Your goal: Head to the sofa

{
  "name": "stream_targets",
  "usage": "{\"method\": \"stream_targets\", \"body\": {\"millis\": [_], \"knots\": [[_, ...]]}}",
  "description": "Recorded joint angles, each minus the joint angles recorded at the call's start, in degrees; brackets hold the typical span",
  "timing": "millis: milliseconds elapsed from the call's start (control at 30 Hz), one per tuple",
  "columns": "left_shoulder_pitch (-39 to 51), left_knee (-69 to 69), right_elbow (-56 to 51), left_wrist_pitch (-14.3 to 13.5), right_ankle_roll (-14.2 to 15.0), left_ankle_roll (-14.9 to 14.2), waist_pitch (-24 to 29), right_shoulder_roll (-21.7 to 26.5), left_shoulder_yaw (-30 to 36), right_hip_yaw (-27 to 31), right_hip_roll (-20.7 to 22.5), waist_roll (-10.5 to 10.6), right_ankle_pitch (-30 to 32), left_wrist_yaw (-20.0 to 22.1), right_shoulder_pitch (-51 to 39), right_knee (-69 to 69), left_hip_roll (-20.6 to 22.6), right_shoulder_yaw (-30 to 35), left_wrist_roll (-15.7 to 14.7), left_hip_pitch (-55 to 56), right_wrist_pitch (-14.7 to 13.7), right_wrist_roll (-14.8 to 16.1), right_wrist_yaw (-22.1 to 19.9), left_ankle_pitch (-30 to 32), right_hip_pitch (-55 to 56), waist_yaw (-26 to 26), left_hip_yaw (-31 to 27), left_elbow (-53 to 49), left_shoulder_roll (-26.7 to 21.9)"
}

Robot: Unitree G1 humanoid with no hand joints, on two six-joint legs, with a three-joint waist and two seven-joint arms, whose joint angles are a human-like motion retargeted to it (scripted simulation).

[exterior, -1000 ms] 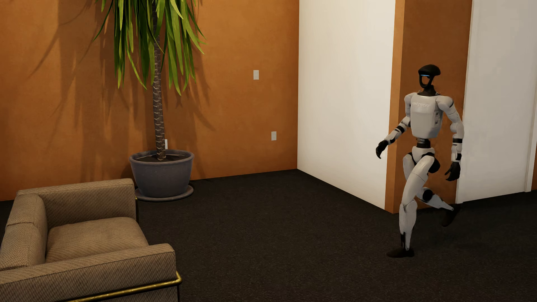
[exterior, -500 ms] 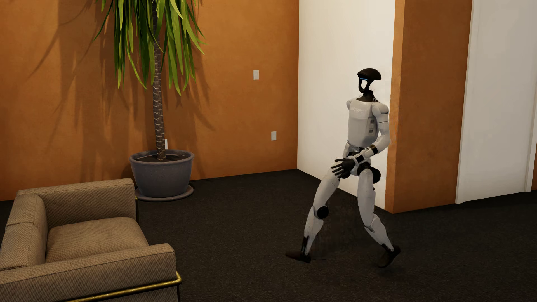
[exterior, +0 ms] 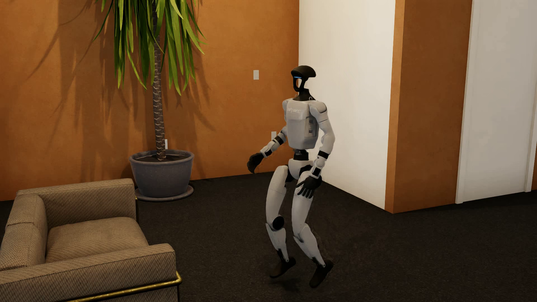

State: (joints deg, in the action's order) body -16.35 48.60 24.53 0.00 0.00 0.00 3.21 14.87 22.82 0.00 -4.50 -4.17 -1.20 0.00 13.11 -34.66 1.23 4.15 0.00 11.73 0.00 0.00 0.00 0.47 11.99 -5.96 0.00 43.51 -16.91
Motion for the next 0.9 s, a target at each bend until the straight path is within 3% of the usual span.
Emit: {"method": "stream_targets", "body": {"millis": [100,133,200,300,467,500,533,900], "knots": [[-2.23,-18.50,-3.65,0.00,0.00,0.00,-1.12,0.23,-2.39,0.00,0.55,0.10,0.42,0.00,0.76,3.06,2.67,0.95,0.00,-0.17,0.00,0.00,0.00,-9.33,-3.14,4.47,0.00,-1.21,0.03],[-2.79,-21.51,-3.20,0.00,0.00,0.00,-1.19,0.02,-4.56,0.00,0.82,0.06,0.13,0.00,0.79,3.71,2.79,1.91,0.00,-1.22,0.00,0.00,0.00,-8.43,-4.22,5.44,0.00,-0.76,0.73],[-3.08,-23.15,-0.84,0.00,0.00,0.00,-1.56,0.32,-2.19,0.00,2.00,1.16,-2.02,0.00,0.47,4.82,2.08,4.95,0.00,-3.98,0.00,0.00,0.00,-5.73,-6.86,4.61,0.00,-0.16,0.56],[-1.54,-23.18,5.31,0.00,0.00,0.00,-2.12,-0.03,2.49,0.00,2.26,0.89,-4.57,0.00,2.00,7.73,1.67,8.95,0.00,-7.27,0.00,0.00,0.00,-9.58,-12.08,2.10,0.00,0.72,-0.14],[1.48,-22.74,19.59,0.00,0.00,0.00,-1.60,-0.09,1.52,0.00,1.76,-0.27,-6.94,0.00,6.04,8.15,2.65,16.11,0.00,-14.82,0.00,0.00,0.00,-18.83,-17.76,5.65,0.00,-3.53,0.50],[1.68,-21.67,21.46,0.00,0.00,0.00,-1.66,-0.03,1.38,0.00,1.63,-0.28,-6.70,0.00,6.55,18.87,2.75,16.37,0.00,-15.60,0.00,0.00,0.00,-18.46,-18.69,5.57,0.00,-4.98,0.68],[1.73,-27.96,22.98,0.00,0.00,0.00,-1.82,-0.06,1.54,0.00,1.53,-0.33,-7.02,0.00,6.91,19.37,2.96,16.19,0.00,-16.32,0.00,0.00,0.00,-16.56,-19.62,5.38,0.00,-6.07,0.76],[1.08,-31.37,18.58,0.00,0.00,0.00,-2.29,-0.60,2.78,0.00,1.55,-0.16,-10.57,0.00,3.51,21.10,2.63,15.63,0.00,-17.77,0.00,0.00,0.00,-14.34,-21.81,4.87,0.00,-1.81,0.48]]}}
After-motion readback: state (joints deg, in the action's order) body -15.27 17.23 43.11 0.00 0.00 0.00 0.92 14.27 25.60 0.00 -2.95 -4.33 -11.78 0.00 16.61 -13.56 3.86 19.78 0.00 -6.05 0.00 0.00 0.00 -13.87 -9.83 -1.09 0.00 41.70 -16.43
